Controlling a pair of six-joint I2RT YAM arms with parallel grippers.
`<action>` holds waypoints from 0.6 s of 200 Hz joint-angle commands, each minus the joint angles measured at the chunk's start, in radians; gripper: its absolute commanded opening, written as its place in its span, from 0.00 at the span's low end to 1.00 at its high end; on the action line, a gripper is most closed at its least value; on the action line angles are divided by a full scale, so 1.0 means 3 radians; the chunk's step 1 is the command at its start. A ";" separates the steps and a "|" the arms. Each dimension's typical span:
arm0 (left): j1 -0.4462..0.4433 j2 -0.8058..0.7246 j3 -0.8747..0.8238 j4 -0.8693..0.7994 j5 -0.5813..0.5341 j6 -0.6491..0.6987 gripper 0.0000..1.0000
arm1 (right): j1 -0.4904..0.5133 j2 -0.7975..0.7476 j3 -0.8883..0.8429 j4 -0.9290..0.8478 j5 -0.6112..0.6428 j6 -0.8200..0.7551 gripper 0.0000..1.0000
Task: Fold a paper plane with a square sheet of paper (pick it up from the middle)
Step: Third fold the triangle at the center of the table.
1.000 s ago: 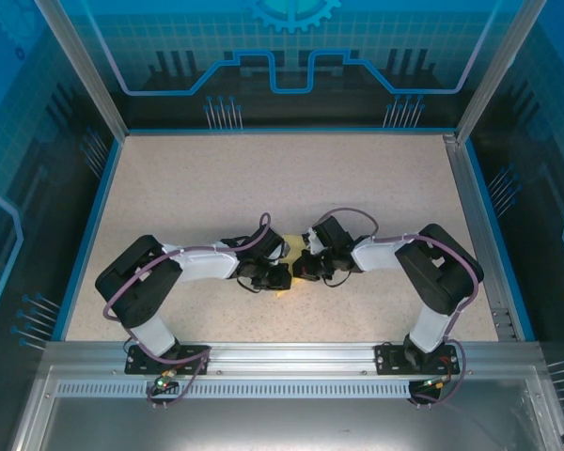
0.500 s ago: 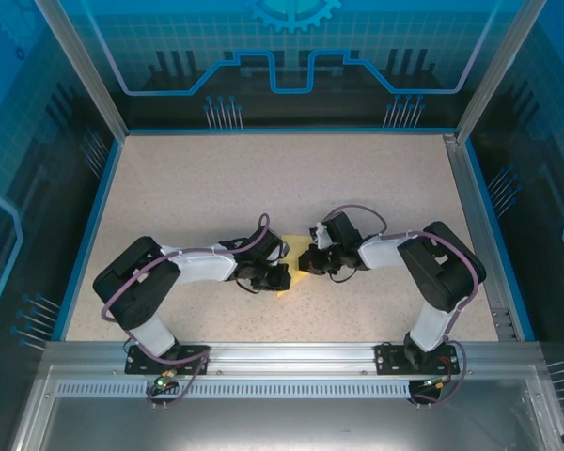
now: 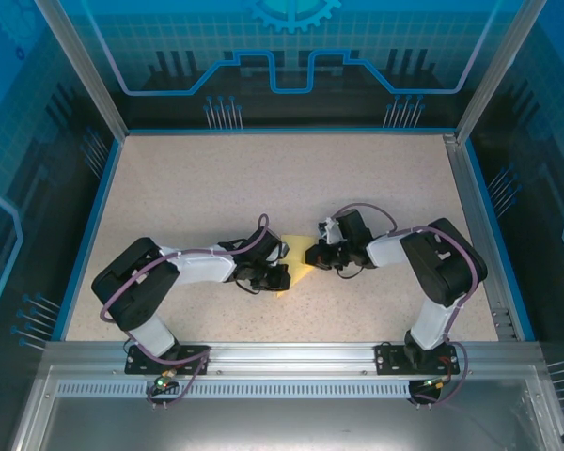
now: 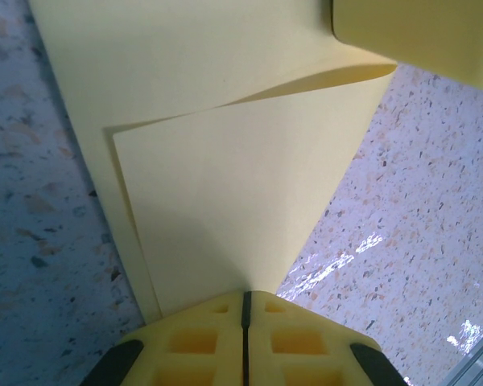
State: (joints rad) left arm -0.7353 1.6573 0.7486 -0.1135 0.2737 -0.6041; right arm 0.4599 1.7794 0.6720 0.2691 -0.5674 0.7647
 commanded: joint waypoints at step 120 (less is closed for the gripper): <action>-0.0016 0.0110 -0.0127 -0.0356 -0.0319 -0.0035 0.10 | 0.0537 -0.0449 0.0111 -0.0630 0.0369 0.0102 0.00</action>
State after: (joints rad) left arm -0.7361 1.6554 0.7490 -0.1131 0.2661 -0.6044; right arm 0.5774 1.5906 0.6765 0.1120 -0.4847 0.7609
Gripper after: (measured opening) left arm 0.098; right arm 0.042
